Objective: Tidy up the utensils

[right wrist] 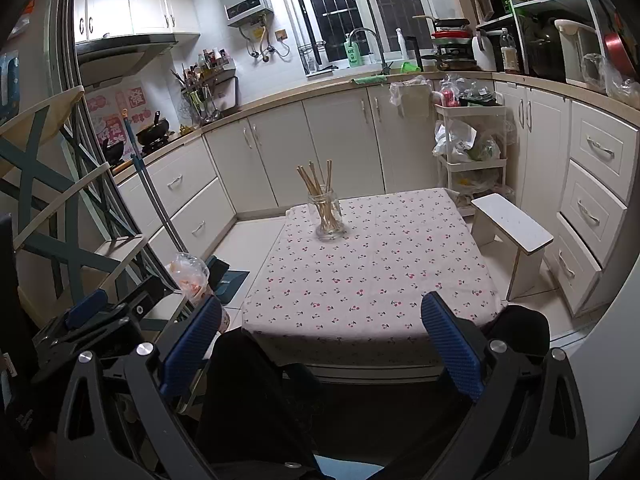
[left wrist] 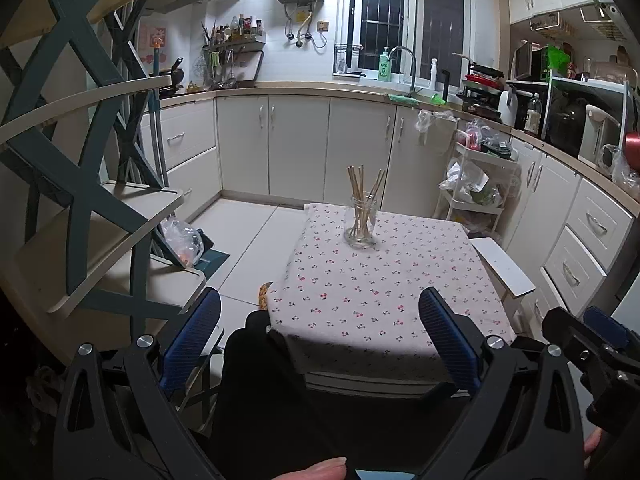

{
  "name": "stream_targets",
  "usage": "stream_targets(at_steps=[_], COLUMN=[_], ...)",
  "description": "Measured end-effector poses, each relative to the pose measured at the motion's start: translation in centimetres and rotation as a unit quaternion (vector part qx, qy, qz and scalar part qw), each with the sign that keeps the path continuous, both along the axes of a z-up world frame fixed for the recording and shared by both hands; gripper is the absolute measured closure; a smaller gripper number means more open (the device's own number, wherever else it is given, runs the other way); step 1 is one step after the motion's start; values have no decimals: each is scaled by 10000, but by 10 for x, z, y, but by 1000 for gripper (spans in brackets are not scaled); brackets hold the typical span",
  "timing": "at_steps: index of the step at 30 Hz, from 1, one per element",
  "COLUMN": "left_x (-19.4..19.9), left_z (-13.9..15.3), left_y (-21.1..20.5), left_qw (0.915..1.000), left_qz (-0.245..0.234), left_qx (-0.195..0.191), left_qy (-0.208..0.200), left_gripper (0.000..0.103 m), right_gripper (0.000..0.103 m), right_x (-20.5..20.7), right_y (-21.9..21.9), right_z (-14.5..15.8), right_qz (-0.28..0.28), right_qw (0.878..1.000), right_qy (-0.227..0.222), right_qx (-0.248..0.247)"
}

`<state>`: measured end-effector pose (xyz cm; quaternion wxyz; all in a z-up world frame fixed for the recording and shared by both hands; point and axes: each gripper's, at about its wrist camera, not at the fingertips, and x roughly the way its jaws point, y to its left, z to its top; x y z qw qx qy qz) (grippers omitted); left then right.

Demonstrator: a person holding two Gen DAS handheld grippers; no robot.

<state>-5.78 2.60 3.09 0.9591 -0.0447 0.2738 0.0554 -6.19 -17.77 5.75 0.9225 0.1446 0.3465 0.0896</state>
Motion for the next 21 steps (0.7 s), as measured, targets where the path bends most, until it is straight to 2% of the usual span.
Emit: stream_targets(at_steps=[21], left_x=[1], left_z=[-1], left_y=[2], left_qw=[10000], left_qz=[6], left_qx=[-25], left_qy=[11], left_gripper=[8], right_gripper=[7], right_x=[-1], right_y=[4], right_z=[3], right_qz=[18], right_qw=[10000], right_qy=[12], right_qx=[8])
